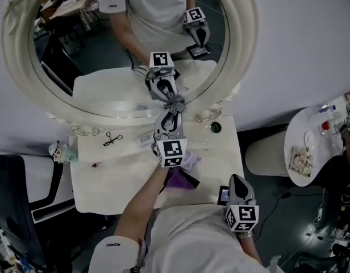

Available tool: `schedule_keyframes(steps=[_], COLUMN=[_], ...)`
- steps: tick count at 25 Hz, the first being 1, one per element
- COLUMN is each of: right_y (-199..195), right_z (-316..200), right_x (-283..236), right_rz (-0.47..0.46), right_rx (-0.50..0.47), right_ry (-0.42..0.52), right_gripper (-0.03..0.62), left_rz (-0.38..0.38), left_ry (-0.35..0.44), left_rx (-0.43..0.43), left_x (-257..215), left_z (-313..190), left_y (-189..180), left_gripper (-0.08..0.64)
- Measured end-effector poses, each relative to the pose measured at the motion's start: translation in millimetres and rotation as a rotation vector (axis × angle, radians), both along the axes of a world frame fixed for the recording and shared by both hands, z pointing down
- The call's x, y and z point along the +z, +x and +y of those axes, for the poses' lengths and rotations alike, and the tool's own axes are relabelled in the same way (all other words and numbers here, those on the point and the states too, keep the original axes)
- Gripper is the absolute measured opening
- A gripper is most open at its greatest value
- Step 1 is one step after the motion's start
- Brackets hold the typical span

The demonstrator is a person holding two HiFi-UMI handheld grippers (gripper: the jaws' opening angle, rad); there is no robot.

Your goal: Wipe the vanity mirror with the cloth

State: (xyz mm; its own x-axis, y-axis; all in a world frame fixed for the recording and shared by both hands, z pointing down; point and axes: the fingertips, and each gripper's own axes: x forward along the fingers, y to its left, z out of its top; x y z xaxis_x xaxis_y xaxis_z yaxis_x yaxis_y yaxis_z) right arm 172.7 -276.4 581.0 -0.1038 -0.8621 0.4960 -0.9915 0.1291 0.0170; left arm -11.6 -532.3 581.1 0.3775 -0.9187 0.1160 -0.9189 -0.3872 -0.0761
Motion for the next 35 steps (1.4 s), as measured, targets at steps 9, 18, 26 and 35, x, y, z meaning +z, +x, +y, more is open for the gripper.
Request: schedule_keyframes(steps=[9,18,26,35], right_y=[-14,-42,-94,-128], right_z=[0,10,29,67], right_x=[-1,-3,-4,-11], right_rz=[0.009,-0.023,-0.064,-0.074], right_rx=[-0.047,-0.068,-0.079,-0.050], right_ry=[-0.002,0.012,0.033,0.079], right_gripper=[0.008,0.008,0.008,0.008], left_rz=[-0.076,-0.024,0.075,0.221], left_ry=[-0.099,-0.124,-0.022,-0.032], left_rx=[-0.123,-0.379,-0.375,-0.164], left_x=[46,32,-37,-57], left_z=[2,12,53,201], left_y=[-85,-216,-267,-229], left_gripper=[0.078,0.078,0.077,0.078])
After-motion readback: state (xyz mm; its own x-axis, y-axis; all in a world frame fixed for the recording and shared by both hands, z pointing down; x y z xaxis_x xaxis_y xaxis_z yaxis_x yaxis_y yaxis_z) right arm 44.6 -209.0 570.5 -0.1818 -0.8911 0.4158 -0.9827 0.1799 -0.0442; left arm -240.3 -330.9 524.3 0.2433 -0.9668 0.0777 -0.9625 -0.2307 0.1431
